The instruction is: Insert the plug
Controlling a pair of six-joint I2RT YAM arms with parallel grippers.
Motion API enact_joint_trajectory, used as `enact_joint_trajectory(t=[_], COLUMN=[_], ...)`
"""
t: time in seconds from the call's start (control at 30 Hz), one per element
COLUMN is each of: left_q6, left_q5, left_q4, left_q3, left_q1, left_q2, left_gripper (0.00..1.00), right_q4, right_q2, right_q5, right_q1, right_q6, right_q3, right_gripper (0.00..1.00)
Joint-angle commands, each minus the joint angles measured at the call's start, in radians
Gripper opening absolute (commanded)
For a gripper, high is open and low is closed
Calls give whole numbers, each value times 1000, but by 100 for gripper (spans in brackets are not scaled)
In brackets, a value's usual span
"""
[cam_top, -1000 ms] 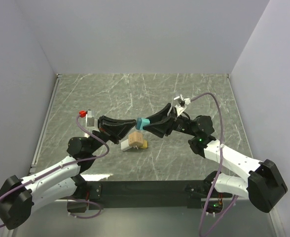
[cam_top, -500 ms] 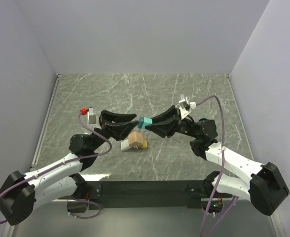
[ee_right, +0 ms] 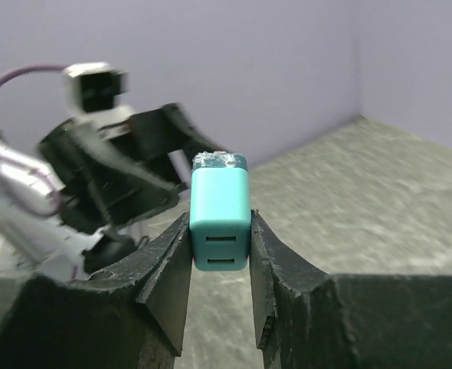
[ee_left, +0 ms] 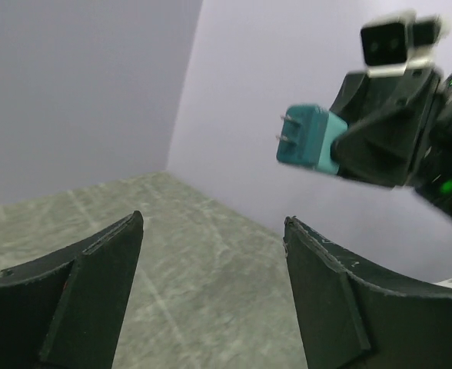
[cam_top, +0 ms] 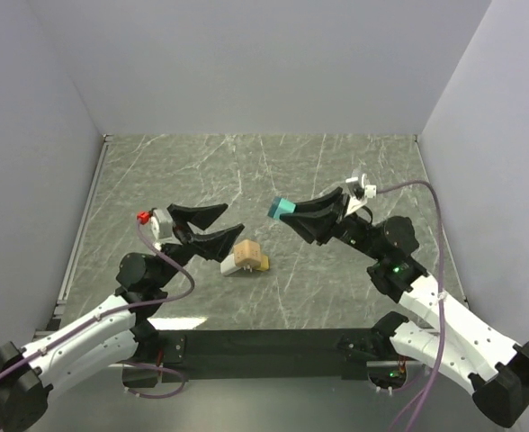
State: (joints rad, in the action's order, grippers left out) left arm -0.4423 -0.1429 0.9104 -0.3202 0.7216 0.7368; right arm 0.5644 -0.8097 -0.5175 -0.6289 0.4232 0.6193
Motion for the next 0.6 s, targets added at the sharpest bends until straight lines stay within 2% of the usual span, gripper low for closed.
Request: enact_joint_trajectory(t=[0.0, 0.07, 0.13, 0.3, 0.57], left_q6=[190, 292, 328, 401, 479], left_q5=[43, -12, -40, -67, -67], left_q4=[-122, -131, -122, -87, -13], left_q3=[26, 39, 61, 93, 104], left_q1=[1, -1, 1, -1, -1], left_q2=[-10, 21, 36, 87, 205], left_gripper=[79, 79, 80, 81, 80], right_q4=[-346, -473, -544, -773, -931], right_q2=[0, -52, -86, -245, -462], right_q5=[125, 134, 126, -4, -160], right_q1=[24, 46, 61, 121, 158], right_q6=[-54, -41, -31, -27, -26], right_q3=[131, 197, 253, 379, 485], right_gripper=[0, 0, 0, 0, 0])
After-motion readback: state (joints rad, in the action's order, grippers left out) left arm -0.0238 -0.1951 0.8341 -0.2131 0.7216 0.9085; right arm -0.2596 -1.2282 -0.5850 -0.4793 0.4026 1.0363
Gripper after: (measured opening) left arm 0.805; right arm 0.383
